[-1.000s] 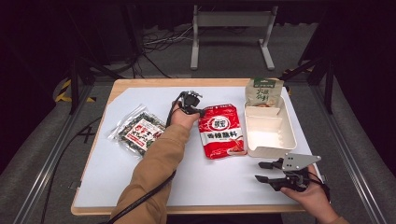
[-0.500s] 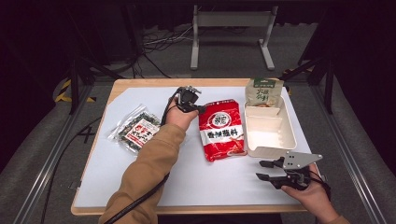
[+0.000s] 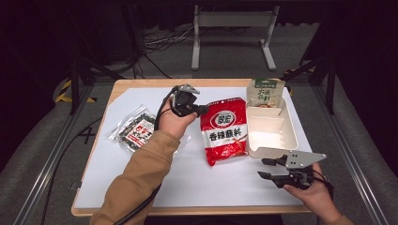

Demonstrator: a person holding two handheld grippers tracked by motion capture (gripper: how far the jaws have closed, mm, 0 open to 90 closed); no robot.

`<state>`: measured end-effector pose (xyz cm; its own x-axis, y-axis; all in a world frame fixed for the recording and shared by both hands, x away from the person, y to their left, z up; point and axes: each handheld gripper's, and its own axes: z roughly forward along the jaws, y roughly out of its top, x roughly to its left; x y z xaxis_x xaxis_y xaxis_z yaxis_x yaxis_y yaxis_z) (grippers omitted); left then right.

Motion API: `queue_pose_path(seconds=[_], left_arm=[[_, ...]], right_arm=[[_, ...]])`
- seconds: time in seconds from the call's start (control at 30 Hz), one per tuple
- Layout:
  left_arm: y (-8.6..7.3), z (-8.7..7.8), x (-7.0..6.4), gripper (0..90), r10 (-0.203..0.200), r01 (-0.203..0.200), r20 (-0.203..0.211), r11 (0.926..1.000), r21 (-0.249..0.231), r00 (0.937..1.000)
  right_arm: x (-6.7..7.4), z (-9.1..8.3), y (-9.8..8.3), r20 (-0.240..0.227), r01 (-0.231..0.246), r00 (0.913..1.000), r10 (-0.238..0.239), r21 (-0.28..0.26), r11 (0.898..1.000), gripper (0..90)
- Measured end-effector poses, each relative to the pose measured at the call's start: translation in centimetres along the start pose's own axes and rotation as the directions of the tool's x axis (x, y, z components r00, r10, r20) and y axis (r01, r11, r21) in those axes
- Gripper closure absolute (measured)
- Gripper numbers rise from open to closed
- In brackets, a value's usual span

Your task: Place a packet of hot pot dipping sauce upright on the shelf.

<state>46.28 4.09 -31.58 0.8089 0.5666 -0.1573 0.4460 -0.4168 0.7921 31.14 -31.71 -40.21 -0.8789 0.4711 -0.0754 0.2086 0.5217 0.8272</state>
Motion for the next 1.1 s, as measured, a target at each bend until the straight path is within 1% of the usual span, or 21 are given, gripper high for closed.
queue_pose_path(seconds=[0.03,0.1,0.17,0.27,0.33,0.37,0.47,0.5,0.63,0.73,0.77,0.8,0.83,0.93,1.03,1.1], left_arm=[[0.0,-0.3,-0.3,89.8,0.000,0.000,0.006,1.0000,-0.001,1.0000],[0.0,-0.9,-0.8,89.8,0.013,-0.013,0.013,0.9999,-0.004,0.9998],[0.0,-1.4,-1.5,89.8,0.033,-0.033,0.022,0.9994,-0.009,0.9992],[0.0,-2.1,-2.5,89.8,0.047,-0.047,0.038,0.9988,-0.017,0.9982],[0.0,-2.5,-3.3,89.8,0.069,-0.068,0.051,0.9974,-0.024,0.9964],[0.0,-2.5,-3.3,89.8,0.069,-0.068,0.051,0.9974,-0.024,0.9964],[-0.1,-3.1,-4.5,89.9,0.104,-0.102,0.067,0.9943,-0.031,0.9923],[-0.1,-3.2,-4.8,89.9,0.109,-0.106,0.072,0.9937,-0.035,0.9915],[-0.2,-3.9,-6.0,89.8,0.152,-0.149,0.064,0.9877,-0.049,0.9864],[-0.2,-4.4,-6.5,89.8,0.171,-0.167,0.069,0.9845,-0.053,0.9829],[-0.2,-4.6,-6.7,89.9,0.177,-0.174,0.071,0.9834,-0.053,0.9816],[-0.2,-4.6,-6.7,89.9,0.177,-0.174,0.071,0.9834,-0.053,0.9816],[-0.2,-4.9,-6.9,89.9,0.187,-0.184,0.069,0.9812,-0.060,0.9798],[-0.3,-5.3,-7.1,89.9,0.189,-0.185,0.071,0.9805,-0.067,0.9794],[-0.3,-5.8,-7.1,89.9,0.205,-0.200,0.077,0.9772,-0.072,0.9756],[-0.4,-6.2,-7.2,89.9,0.209,-0.202,0.089,0.9759,-0.083,0.9739]], right_arm=[[0.0,-0.1,0.1,0.001,-0.001,1.0000,0.001,0.000,1.000,51.5],[0.1,-0.2,0.2,0.003,0.000,1.0000,0.000,0.000,1.000,51.6],[0.1,-0.3,0.4,0.009,0.003,1.0000,-0.003,0.001,1.000,51.8],[0.1,-0.5,0.6,0.013,0.010,0.9999,-0.010,0.005,1.000,51.7],[0.2,-0.5,0.7,0.015,0.013,0.9998,-0.013,0.009,1.000,50.7],[0.2,-0.5,0.7,0.015,0.013,0.9998,-0.013,0.009,1.000,50.7],[0.2,-0.5,0.9,0.006,0.018,0.9998,-0.018,0.007,1.000,50.3],[0.2,-0.5,0.9,0.005,0.016,0.9999,-0.016,0.000,1.000,50.5],[0.1,-0.9,1.2,0.012,0.019,0.9998,-0.019,-0.036,0.999,51.2],[-0.1,-1.2,1.6,0.022,0.026,0.9994,-0.025,-0.055,0.998,50.9],[-0.2,-1.2,1.7,0.024,0.022,0.9995,-0.020,-0.058,0.998,50.8],[-0.3,-1.3,1.7,0.018,0.007,0.9998,-0.006,-0.064,0.998,49.6],[-0.5,-1.2,1.8,0.017,-0.003,0.9998,0.004,-0.066,0.998,48.2],[-0.6,-1.1,2.0,0.016,-0.009,0.9998,0.010,-0.069,0.998,46.6],[-0.8,-1.0,2.7,0.016,-0.011,0.9998,0.012,-0.070,0.998,46.4],[-1.0,-0.8,3.2,0.007,-0.011,0.9999,0.011,-0.074,0.997,45.4]])
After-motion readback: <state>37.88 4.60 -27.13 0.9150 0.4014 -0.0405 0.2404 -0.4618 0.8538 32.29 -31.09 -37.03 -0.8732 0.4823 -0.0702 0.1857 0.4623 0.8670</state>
